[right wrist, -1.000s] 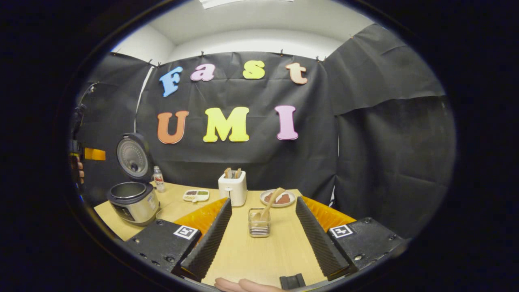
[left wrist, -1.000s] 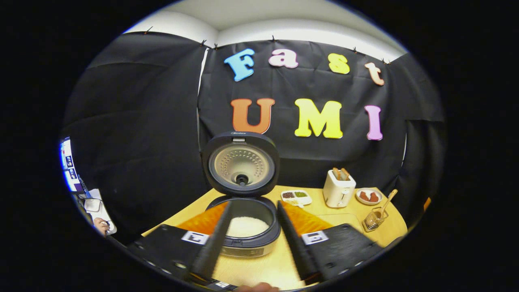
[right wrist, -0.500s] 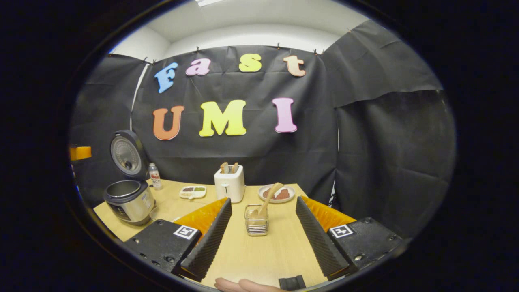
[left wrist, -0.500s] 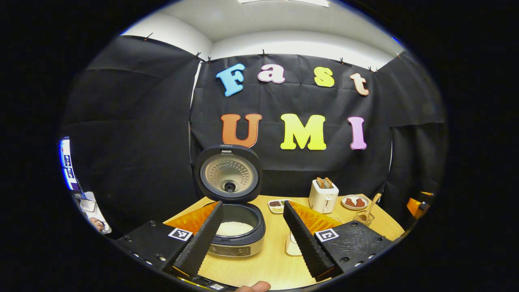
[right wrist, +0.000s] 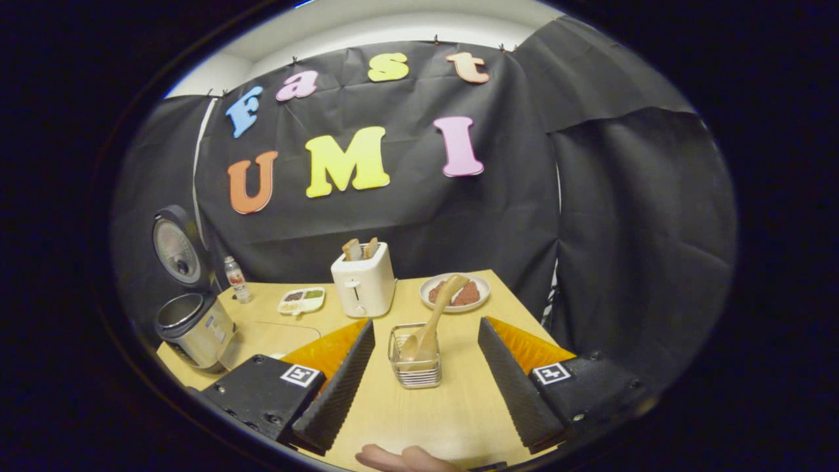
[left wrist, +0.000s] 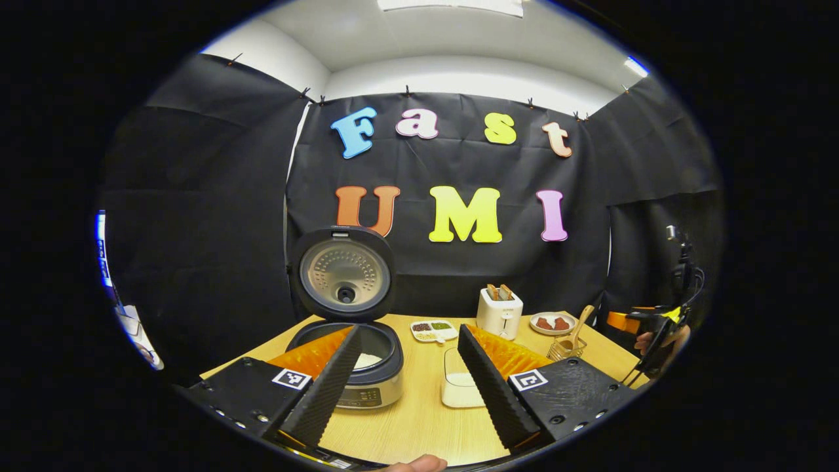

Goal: Close the left gripper, press the button to open the rice cooker; take a wooden spoon from the chopstick holder with the right hand, scoop a spoonful of rice and pour it into the rice cooker, then put the wooden spoon back into the chopstick holder.

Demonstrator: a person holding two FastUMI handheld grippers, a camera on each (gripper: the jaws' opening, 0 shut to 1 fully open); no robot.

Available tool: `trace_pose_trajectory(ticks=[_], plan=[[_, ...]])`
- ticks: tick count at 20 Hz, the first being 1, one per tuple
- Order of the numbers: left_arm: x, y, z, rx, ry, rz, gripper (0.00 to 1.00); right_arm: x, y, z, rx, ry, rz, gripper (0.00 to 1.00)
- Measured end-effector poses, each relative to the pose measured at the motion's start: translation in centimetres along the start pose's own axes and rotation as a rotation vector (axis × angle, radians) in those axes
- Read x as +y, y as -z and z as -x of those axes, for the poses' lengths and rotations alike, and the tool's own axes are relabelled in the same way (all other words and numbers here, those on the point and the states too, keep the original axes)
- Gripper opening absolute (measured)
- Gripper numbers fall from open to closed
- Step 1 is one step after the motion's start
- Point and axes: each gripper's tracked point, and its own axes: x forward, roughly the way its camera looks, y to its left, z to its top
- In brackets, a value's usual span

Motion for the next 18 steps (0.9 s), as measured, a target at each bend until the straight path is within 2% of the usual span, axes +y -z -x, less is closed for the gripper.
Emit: trace_pose_trajectory(ticks=[1,2,5,8,9,10,11,13,15,16,17,18], plan=[[0.0,0.1,0.1,-0.013,-0.001,-0.009,0.94,0.0,0.1,-1.4,0.010,-0.009,-0.006,0.96],[0.2,0.3,0.2,-0.021,-0.007,-0.018,0.94,-0.4,0.3,-2.8,0.020,-0.009,-0.013,1.00],[0.4,0.8,-0.2,-0.025,-0.023,-0.032,0.94,-1.6,0.5,-6.8,0.043,0.007,-0.033,1.00],[0.2,0.8,-1.1,-0.026,-0.020,-0.046,0.94,-2.2,1.6,-10.6,0.097,0.014,-0.051,0.92],[0.1,1.0,-1.4,-0.023,-0.016,-0.058,0.94,-2.4,1.9,-11.8,0.112,0.018,-0.061,1.00],[0.0,1.4,-1.7,-0.013,-0.010,-0.069,0.94,-2.7,2.3,-12.9,0.127,0.024,-0.073,0.90],[-0.2,2.0,-2.1,0.009,-0.004,-0.080,0.94,-2.7,2.7,-14.1,0.145,0.018,-0.084,0.97],[0.1,2.9,-2.8,0.039,-0.009,-0.090,0.94,-2.4,2.9,-16.0,0.149,-0.013,-0.104,0.91],[0.1,3.5,-3.1,0.058,-0.006,-0.083,0.95,-2.2,4.0,-17.4,0.194,-0.047,-0.122,0.71],[0.1,3.6,-3.3,0.061,-0.003,-0.077,0.96,-2.3,4.5,-17.7,0.218,-0.058,-0.140,0.51],[0.1,3.7,-3.4,0.063,0.001,-0.067,0.96,-2.2,5.0,-18.3,0.243,-0.079,-0.172,0.60],[0.1,3.8,-3.5,0.063,0.005,-0.059,0.96,-1.8,5.4,-18.6,0.262,-0.108,-0.222,0.60]])
